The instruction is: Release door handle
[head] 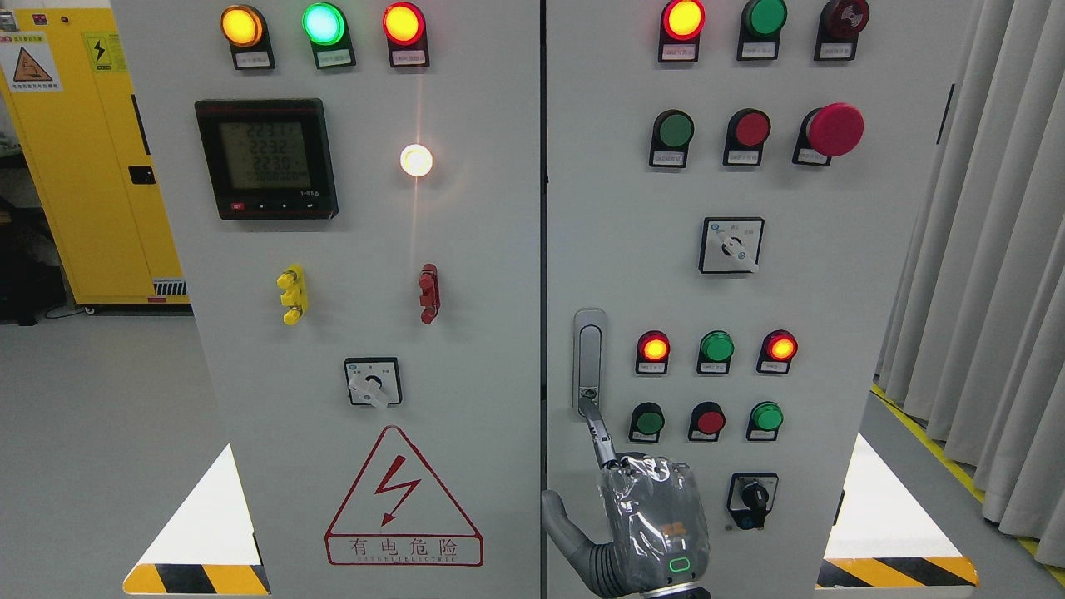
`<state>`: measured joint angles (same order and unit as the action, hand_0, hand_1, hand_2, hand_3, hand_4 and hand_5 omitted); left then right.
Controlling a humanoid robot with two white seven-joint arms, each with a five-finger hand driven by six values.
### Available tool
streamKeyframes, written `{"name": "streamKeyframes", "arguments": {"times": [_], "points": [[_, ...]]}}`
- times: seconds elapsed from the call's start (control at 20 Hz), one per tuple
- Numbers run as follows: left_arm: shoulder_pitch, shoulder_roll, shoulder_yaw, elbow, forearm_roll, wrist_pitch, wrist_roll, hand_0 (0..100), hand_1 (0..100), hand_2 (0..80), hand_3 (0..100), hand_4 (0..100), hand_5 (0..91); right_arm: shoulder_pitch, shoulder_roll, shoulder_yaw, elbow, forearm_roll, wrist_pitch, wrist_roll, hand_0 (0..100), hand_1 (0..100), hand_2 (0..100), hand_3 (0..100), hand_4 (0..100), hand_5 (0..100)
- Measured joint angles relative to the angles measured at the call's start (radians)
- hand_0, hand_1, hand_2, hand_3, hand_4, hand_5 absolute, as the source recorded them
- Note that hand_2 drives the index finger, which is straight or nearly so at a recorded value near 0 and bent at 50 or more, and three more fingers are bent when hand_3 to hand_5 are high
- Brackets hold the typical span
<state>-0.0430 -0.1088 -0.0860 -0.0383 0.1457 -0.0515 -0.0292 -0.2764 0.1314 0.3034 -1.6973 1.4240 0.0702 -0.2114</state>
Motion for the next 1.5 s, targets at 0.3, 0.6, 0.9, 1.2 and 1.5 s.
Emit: {"name": "streamKeyframes", "arguments": {"times": [0.3, 0.6, 0.9, 1.2, 1.5], "points": [[0.000, 0.000, 0.000, 0.000, 0.000, 0.000, 0.000, 12, 56, 0.0, 0, 0, 0.0, -0.010, 0.002, 0.003, 0.009, 0.002, 0.022, 0.000, 37, 34, 0, 100, 100, 100], [0.000, 0.000, 0.000, 0.000, 0.000, 0.000, 0.000, 12, 56, 0.0, 0, 0, 0.0, -0.016, 0.002, 0.005, 0.017, 0.002, 0.027, -0.003, 38, 34, 0, 100, 100, 100], [0.000, 0.000, 0.000, 0.000, 0.000, 0.000, 0.000, 12, 56, 0.0, 0, 0, 0.0, -0.021, 0.003, 0.005, 0.024, 0.002, 0.029, 0.001, 38, 34, 0, 100, 100, 100], [0.000, 0.000, 0.000, 0.000, 0.000, 0.000, 0.000, 12, 56, 0.0, 0, 0, 0.0, -0.026, 0.004, 0.002, 0.028, 0.003, 0.029, 0.001, 38, 34, 0, 100, 100, 100], [0.000, 0.000, 0.000, 0.000, 0.000, 0.000, 0.000, 12, 56, 0.0, 0, 0, 0.0, -0.029, 0.004, 0.001, 0.031, 0.002, 0.057, 0.005, 38, 34, 0, 100, 100, 100]]}}
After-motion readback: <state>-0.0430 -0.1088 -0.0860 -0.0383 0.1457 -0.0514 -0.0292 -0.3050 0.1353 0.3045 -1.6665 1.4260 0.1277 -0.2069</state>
